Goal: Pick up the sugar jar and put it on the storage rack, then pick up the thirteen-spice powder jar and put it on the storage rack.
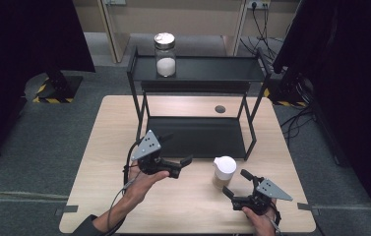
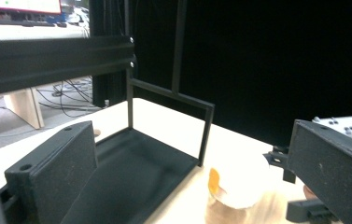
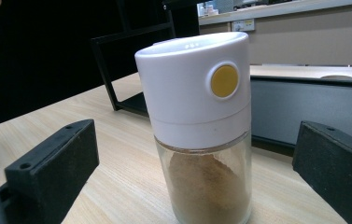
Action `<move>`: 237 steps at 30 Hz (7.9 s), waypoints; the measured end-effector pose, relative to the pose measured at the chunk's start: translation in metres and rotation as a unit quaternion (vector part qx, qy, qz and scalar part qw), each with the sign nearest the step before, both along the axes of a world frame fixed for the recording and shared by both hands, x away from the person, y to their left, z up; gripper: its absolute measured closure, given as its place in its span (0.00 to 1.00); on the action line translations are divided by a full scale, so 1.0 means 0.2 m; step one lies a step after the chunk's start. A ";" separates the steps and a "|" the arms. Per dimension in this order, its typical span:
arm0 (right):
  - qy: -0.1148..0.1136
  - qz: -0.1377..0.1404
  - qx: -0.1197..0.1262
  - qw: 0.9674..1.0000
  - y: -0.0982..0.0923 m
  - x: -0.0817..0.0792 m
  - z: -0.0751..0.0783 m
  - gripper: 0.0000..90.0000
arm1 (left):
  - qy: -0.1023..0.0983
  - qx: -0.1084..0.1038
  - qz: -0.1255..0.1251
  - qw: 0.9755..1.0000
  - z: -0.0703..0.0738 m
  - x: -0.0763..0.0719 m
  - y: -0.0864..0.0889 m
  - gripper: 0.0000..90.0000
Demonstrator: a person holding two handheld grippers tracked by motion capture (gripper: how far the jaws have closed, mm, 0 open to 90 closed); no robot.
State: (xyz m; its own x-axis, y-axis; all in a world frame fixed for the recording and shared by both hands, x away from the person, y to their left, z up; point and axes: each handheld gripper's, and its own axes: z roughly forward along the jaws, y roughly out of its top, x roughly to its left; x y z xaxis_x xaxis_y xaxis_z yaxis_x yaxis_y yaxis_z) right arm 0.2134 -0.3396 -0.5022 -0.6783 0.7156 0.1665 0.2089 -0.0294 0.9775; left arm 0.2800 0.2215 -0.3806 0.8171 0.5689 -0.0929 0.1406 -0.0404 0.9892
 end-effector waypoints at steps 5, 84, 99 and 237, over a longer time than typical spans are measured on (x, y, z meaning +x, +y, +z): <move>0.000 0.000 0.000 1.000 0.00 0.00 0.00 0.01 | 0.005 -0.003 -0.002 1.000 -0.07 -0.03 0.01 0.01; -0.009 -0.001 -0.009 1.000 0.02 0.00 0.00 0.01 | 0.015 0.009 -0.001 1.000 -0.57 -0.17 0.08 0.01; -0.015 -0.005 -0.028 0.999 0.08 0.05 0.03 0.01 | 0.019 0.011 -0.001 1.000 -0.57 -0.16 0.07 0.01; -0.048 0.075 -0.053 0.995 0.31 0.57 1.29 0.34 | 0.039 0.000 0.000 0.999 -0.59 -0.15 0.08 0.02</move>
State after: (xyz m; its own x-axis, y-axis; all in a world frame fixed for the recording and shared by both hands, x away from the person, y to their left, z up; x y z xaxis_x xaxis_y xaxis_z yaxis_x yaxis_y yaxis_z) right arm 0.3276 -0.2782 -0.2447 -0.7885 0.6145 0.0242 0.1078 0.0994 0.9892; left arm 0.2494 0.2379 -0.4994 0.8076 0.5687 -0.1562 0.2171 -0.0403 0.9753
